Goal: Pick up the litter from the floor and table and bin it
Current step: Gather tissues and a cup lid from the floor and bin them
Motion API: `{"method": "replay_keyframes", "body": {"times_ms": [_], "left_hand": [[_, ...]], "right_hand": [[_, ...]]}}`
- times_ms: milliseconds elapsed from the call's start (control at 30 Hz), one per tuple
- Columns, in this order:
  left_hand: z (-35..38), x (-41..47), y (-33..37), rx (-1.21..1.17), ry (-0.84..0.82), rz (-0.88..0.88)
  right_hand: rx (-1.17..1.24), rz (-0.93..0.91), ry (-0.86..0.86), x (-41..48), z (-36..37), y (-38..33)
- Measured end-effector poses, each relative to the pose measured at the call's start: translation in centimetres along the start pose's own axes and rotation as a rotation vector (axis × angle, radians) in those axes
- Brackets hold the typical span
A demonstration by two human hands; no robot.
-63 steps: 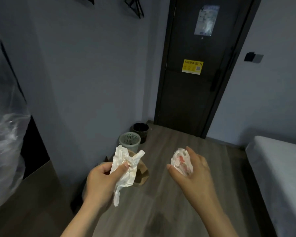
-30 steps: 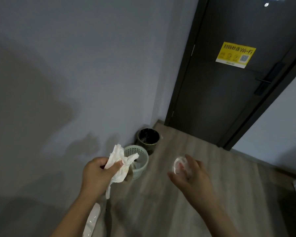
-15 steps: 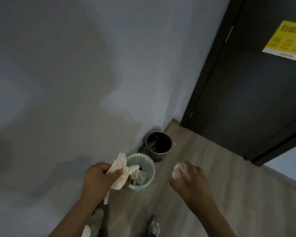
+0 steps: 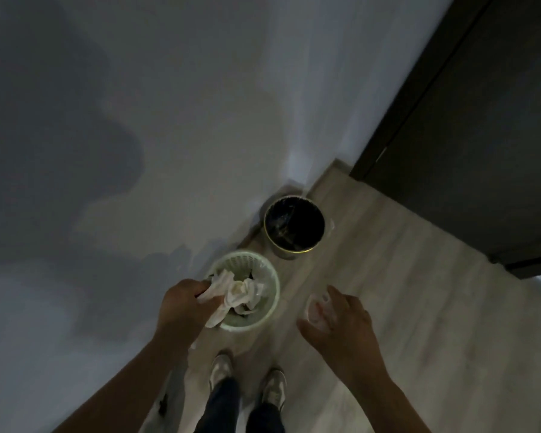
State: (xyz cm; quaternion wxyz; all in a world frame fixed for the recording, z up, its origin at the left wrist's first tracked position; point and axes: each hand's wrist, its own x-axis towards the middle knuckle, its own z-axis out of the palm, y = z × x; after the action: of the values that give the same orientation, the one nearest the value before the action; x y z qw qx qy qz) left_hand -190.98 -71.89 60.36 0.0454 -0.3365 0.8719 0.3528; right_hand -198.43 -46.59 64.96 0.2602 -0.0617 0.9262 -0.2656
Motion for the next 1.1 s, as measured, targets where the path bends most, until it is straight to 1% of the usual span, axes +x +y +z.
{"method": "replay_keyframes", "body": {"times_ms": [167, 267, 333, 433, 500, 567, 667, 767, 900, 967, 1100], "left_hand": [[8.0, 7.3, -4.4, 0.093, -0.058, 0.012], [13.3, 11.9, -7.6, 0.186, -0.130, 0.040], [16.9, 14.4, -9.7, 0.191, -0.225, 0.025], [22.3, 16.3, -13.2, 0.223, -0.447, 0.028], [24.7, 16.6, -15.2, 0.215, -0.502, -0.040], [26.0, 17.0, -17.3, 0.219, -0.473, -0.085], [26.4, 17.9, -19.5, 0.298, -0.419, -0.080], [26.2, 19.3, -20.6, 0.317, -0.377, -0.090], [25.9, 20.5, -20.8, 0.331, -0.408, -0.171], [25.7, 20.9, -21.0, 0.320, -0.389, -0.206], [24.8, 21.1, -21.5, 0.317, -0.367, -0.183]], "right_hand": [[-0.017, 0.091, -0.048, 7.1, 5.3, 4.0], [-0.050, 0.111, -0.066, 11.1, 9.3, 6.6], [-0.064, 0.114, -0.075, 13.5, 12.3, 8.5], [-0.091, 0.115, -0.096, 16.1, 16.4, 10.8], [-0.104, 0.112, -0.104, 17.4, 18.5, 11.9], [-0.108, 0.108, -0.123, 18.4, 20.3, 12.3], [-0.116, 0.084, -0.150, 19.6, 22.3, 12.1], [-0.126, 0.055, -0.159, 20.8, 24.0, 11.3], [-0.154, 0.010, -0.181, 22.5, 25.8, 10.0], [-0.172, -0.009, -0.191, 23.2, 26.8, 9.4], [-0.220, -0.045, -0.217, 24.5, 29.1, 8.6]]}}
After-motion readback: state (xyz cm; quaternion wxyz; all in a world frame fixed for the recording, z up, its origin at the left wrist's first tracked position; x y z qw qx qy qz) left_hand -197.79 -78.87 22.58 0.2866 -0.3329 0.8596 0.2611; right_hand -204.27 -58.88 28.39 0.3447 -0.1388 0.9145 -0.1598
